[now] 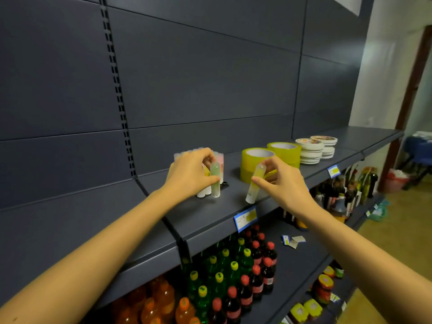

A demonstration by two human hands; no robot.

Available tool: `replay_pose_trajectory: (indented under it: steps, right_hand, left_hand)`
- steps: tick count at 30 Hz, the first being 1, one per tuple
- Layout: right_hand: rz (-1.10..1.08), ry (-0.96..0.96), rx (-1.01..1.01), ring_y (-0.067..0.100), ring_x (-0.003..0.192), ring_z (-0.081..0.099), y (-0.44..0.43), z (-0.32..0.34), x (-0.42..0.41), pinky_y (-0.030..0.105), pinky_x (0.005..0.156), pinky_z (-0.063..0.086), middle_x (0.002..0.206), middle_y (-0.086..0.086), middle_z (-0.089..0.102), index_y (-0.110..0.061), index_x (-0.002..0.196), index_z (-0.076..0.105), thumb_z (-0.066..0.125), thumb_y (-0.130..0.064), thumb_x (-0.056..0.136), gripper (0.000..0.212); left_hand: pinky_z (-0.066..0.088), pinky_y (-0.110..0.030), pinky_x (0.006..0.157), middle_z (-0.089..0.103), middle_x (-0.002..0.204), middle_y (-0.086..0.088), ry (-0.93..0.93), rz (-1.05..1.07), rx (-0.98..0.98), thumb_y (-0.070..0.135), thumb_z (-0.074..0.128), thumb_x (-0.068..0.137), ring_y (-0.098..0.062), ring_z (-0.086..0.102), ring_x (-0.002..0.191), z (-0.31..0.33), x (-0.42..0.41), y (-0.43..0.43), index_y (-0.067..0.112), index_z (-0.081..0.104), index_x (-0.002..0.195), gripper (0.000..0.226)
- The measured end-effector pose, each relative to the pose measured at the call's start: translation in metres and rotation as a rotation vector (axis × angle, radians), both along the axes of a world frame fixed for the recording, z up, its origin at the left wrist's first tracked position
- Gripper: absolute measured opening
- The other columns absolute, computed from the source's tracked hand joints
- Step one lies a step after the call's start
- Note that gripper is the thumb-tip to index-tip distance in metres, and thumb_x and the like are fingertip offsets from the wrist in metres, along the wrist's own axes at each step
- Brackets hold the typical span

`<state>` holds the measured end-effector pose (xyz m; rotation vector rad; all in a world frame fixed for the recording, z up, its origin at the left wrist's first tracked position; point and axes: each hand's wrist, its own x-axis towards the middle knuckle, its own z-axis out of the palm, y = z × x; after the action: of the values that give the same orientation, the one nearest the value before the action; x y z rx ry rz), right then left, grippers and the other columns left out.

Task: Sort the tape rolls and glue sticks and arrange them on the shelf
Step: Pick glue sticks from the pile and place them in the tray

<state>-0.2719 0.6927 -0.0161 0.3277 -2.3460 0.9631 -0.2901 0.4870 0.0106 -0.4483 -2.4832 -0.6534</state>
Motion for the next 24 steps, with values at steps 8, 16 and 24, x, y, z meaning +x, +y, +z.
replay_pose_trajectory:
  steps: [8, 16, 24]
  right_hand:
    - [0.135, 0.085, 0.091, 0.011, 0.071, 0.063, 0.007, 0.008, -0.072, 0.028, 0.070, 0.051, 0.088, -0.009, 0.058, -0.015, 0.106, 0.056, 0.071, -0.024, 0.082, 0.029]
    - [0.327, 0.121, 0.142, 0.013, 0.073, 0.063, 0.003, 0.002, -0.115, 0.028, 0.071, 0.053, 0.087, -0.007, 0.059, -0.019, 0.110, 0.053, 0.069, -0.024, 0.083, 0.031]
    - [0.516, 0.136, 0.201, 0.020, 0.083, 0.059, 0.006, 0.010, -0.140, 0.035, 0.077, 0.050, 0.100, 0.000, 0.062, -0.018, 0.112, 0.050, 0.065, -0.024, 0.086, 0.031]
  left_hand:
    - [0.037, -0.028, 0.075, 0.064, 0.092, 0.010, 0.117, 0.151, -0.089, 0.034, 0.071, 0.074, -0.018, 0.059, 0.083, -0.009, -0.036, 0.022, 0.025, 0.057, 0.098, 0.029]
    - [0.034, -0.026, 0.068, 0.060, 0.090, 0.009, 0.188, 0.333, -0.184, 0.040, 0.070, 0.075, -0.019, 0.054, 0.088, -0.020, -0.052, 0.038, 0.026, 0.057, 0.100, 0.032]
    - [0.042, -0.030, 0.075, 0.069, 0.100, 0.002, 0.104, 0.516, -0.297, 0.035, 0.069, 0.079, -0.023, 0.057, 0.097, -0.016, -0.056, 0.063, 0.025, 0.067, 0.109, 0.032]
